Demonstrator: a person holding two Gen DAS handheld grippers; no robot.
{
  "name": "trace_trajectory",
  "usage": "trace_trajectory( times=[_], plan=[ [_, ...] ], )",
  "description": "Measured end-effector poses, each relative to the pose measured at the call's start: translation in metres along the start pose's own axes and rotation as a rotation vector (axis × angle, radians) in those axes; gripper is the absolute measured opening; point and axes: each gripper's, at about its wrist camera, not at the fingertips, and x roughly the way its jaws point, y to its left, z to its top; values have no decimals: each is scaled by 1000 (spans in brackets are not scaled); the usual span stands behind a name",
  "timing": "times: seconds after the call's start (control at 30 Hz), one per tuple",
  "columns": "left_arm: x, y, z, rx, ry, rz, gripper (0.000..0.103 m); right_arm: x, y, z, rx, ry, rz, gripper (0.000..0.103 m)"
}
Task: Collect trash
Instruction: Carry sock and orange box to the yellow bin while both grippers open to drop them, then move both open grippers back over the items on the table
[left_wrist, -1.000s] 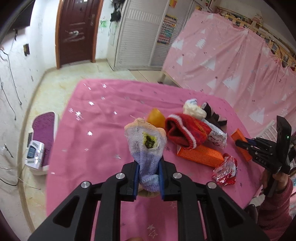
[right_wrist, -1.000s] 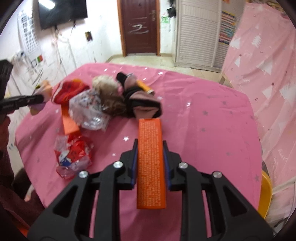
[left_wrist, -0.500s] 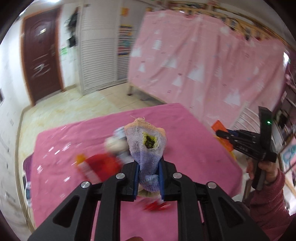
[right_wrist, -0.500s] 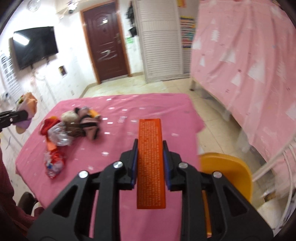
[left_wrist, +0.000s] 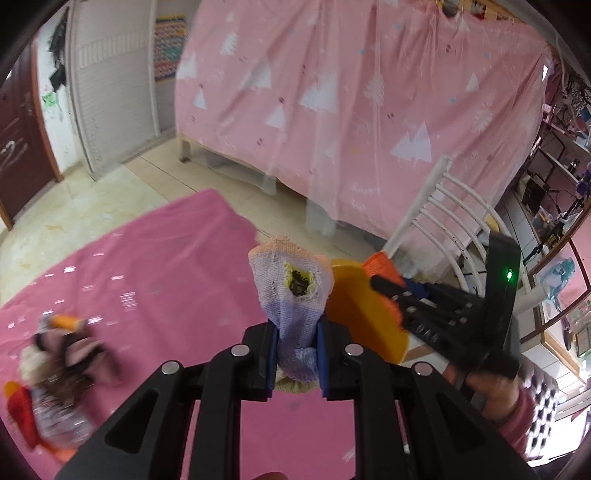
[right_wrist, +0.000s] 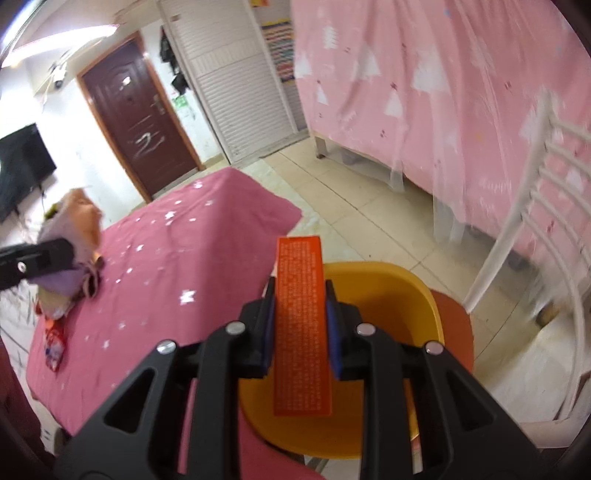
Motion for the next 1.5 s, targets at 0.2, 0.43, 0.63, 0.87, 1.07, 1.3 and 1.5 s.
trace_trajectory(
  times=[0.2,0.43,0.63,0.87,1.07,1.3,1.5],
  plan=[
    [49,-40,14,19,63,-3,11,26,-32,-9,82,44,-9,22],
    [85,-58,24,-5,104,6,27,34,-46,-12,117,62,-2,29],
    [84,-53,24,-37,105,-2,70,32,-43,-13,117,50,3,59],
    [61,-38,24,-77,76,-5,71,29,-36,-12,94,44,10,59],
    [35,-22,25,-90,40,17,71,11,-7,-7,37,7,26,59],
    [-13,16,19,-112,-10,72,72,-14,49,-3,-55,-41,56,69],
    [-58,55,10,-117,-36,142,73,-18,97,0,-123,-46,116,73]
  ],
)
